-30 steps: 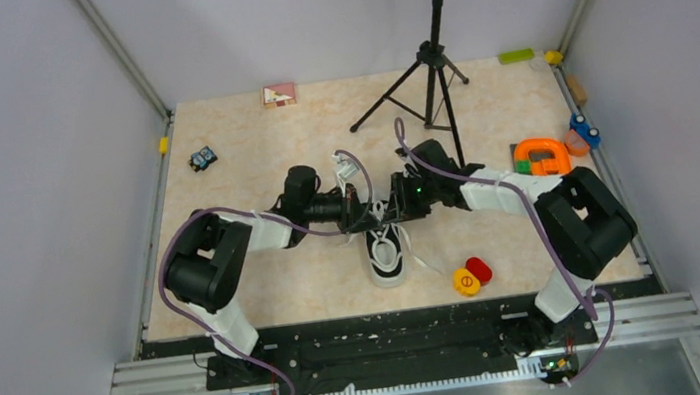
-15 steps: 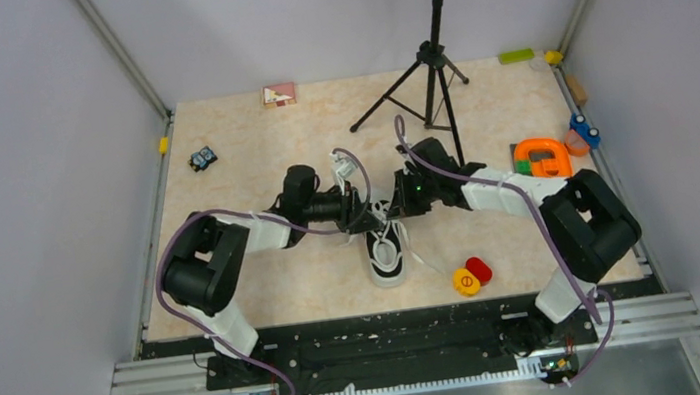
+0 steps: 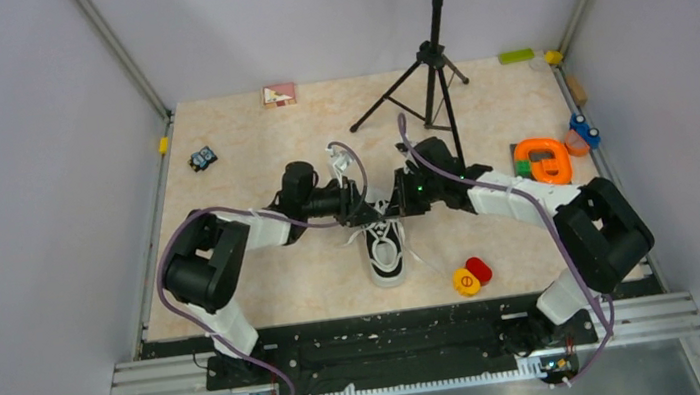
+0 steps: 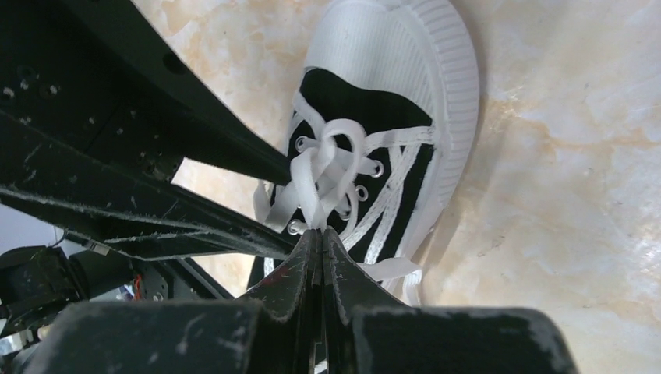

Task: Tie the shoes
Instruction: Cross the shoelace with the shoelace.

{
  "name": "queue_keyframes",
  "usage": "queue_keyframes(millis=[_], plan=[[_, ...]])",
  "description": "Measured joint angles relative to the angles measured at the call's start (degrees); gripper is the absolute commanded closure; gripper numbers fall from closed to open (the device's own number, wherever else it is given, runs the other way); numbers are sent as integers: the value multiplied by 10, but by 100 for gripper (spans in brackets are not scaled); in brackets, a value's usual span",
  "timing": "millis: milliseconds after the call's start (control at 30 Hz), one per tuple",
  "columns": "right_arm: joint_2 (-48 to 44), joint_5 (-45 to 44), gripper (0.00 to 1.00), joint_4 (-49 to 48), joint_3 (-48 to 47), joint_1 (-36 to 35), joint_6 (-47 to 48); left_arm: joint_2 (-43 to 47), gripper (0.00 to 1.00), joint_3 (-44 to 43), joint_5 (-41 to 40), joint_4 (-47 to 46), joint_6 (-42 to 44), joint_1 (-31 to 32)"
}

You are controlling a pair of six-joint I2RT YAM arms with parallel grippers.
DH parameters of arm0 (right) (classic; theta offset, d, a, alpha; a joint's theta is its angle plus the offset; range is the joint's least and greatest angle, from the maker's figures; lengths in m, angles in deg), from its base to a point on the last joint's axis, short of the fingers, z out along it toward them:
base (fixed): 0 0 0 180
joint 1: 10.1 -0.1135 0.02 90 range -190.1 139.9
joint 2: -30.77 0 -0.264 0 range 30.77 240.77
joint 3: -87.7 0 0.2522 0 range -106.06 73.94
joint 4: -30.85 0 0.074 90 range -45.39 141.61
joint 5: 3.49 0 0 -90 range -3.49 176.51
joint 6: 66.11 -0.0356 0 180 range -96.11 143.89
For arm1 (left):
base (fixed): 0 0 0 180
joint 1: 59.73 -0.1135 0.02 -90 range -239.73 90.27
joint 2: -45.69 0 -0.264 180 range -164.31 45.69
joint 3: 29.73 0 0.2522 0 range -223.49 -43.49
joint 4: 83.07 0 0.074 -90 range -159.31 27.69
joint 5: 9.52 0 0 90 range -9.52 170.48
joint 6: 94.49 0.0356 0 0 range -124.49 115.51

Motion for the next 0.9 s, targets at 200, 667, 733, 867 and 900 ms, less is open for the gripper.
queue_keyframes(millis=[200, 667, 733, 867, 900], plan=[[-2, 8, 100, -4, 14, -8, -9, -7, 53, -5, 4, -11, -22, 0], [-39, 17, 100, -7, 41, -15, -28, -7, 53, -6, -3, -9, -24, 0], [-39, 18, 100, -10, 45, -17, -30, -7, 53, -6, -3, -9, -24, 0], [-39, 18, 100, -10, 53, -20, -35, -7, 57, -6, -2, 0, -22, 0], [-39, 18, 100, -12, 56, -20, -35, -7, 57, -6, -2, 4, -21, 0]])
